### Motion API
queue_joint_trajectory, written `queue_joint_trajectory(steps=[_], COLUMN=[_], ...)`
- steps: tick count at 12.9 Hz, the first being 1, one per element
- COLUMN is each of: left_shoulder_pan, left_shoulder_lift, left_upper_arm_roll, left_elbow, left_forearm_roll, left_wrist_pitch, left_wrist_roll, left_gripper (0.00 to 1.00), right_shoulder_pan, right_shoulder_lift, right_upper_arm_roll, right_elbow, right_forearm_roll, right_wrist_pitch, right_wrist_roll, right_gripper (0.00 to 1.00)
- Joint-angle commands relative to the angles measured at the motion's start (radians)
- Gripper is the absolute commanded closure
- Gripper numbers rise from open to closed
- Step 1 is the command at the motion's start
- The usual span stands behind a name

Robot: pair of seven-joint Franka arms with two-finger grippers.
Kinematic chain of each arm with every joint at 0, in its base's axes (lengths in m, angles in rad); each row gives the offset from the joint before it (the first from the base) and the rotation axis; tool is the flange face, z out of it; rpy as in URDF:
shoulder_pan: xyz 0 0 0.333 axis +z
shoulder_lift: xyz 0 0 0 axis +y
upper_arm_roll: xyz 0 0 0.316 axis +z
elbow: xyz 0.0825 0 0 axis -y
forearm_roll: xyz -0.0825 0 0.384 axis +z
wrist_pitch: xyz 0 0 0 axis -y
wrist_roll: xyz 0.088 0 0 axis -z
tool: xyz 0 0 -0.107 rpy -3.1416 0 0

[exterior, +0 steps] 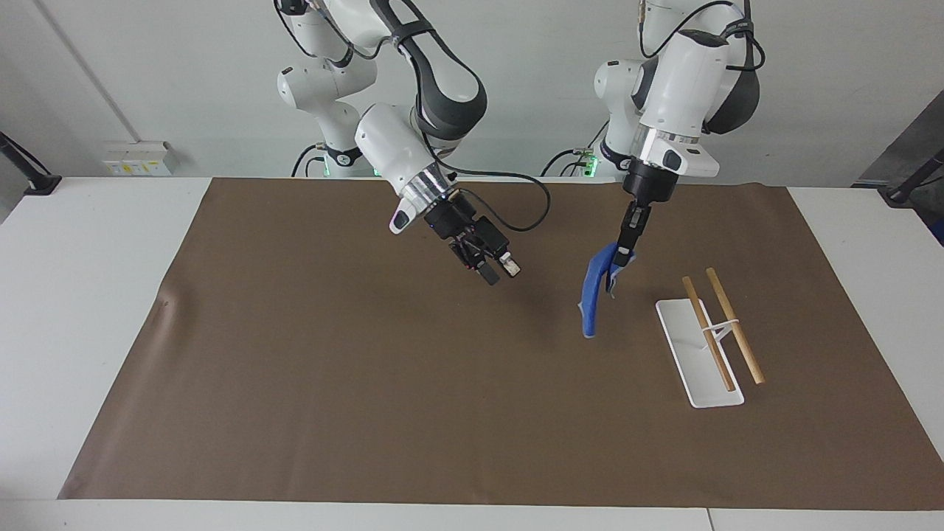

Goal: Right arm passes towel to left arm to hang
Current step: 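Move the towel over the rods with the left gripper while the right withdraws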

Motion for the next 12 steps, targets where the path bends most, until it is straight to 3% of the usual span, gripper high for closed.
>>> queue_joint_trajectory(steps=[1, 4, 9, 12], left_shoulder_pan=[0.011, 0.011, 0.016, 0.016], left_shoulder_lift=[0.016, 0.014, 0.011, 0.01], left_upper_arm_roll=[0.028, 0.096, 0.208, 0.249], left_elbow=[0.02, 0.012, 0.013, 0.015], left_forearm_roll=[-0.017, -0.017, 0.003, 0.052], left_wrist_pitch=[-0.005, -0.042, -0.114, -0.136], left_wrist_roll=[0.1, 0.122, 0.148, 0.155], left_gripper=[1.0, 1.0, 1.0, 1.0], right_shoulder_pan=[-0.072, -0.165, -0.393, -0.454], right_shoulder_lift=[-0.016, -0.03, -0.028, -0.033], right_upper_arm_roll=[0.006, 0.0, -0.002, -0.003], right_elbow=[-0.071, -0.125, -0.062, 0.022], right_forearm_roll=[-0.154, -0.443, -1.143, -1.288], right_wrist_pitch=[-0.027, -0.115, -0.408, -0.581], right_wrist_roll=[-0.173, -0.27, -0.276, -0.262], right_gripper=[0.0, 0.0, 0.0, 0.0])
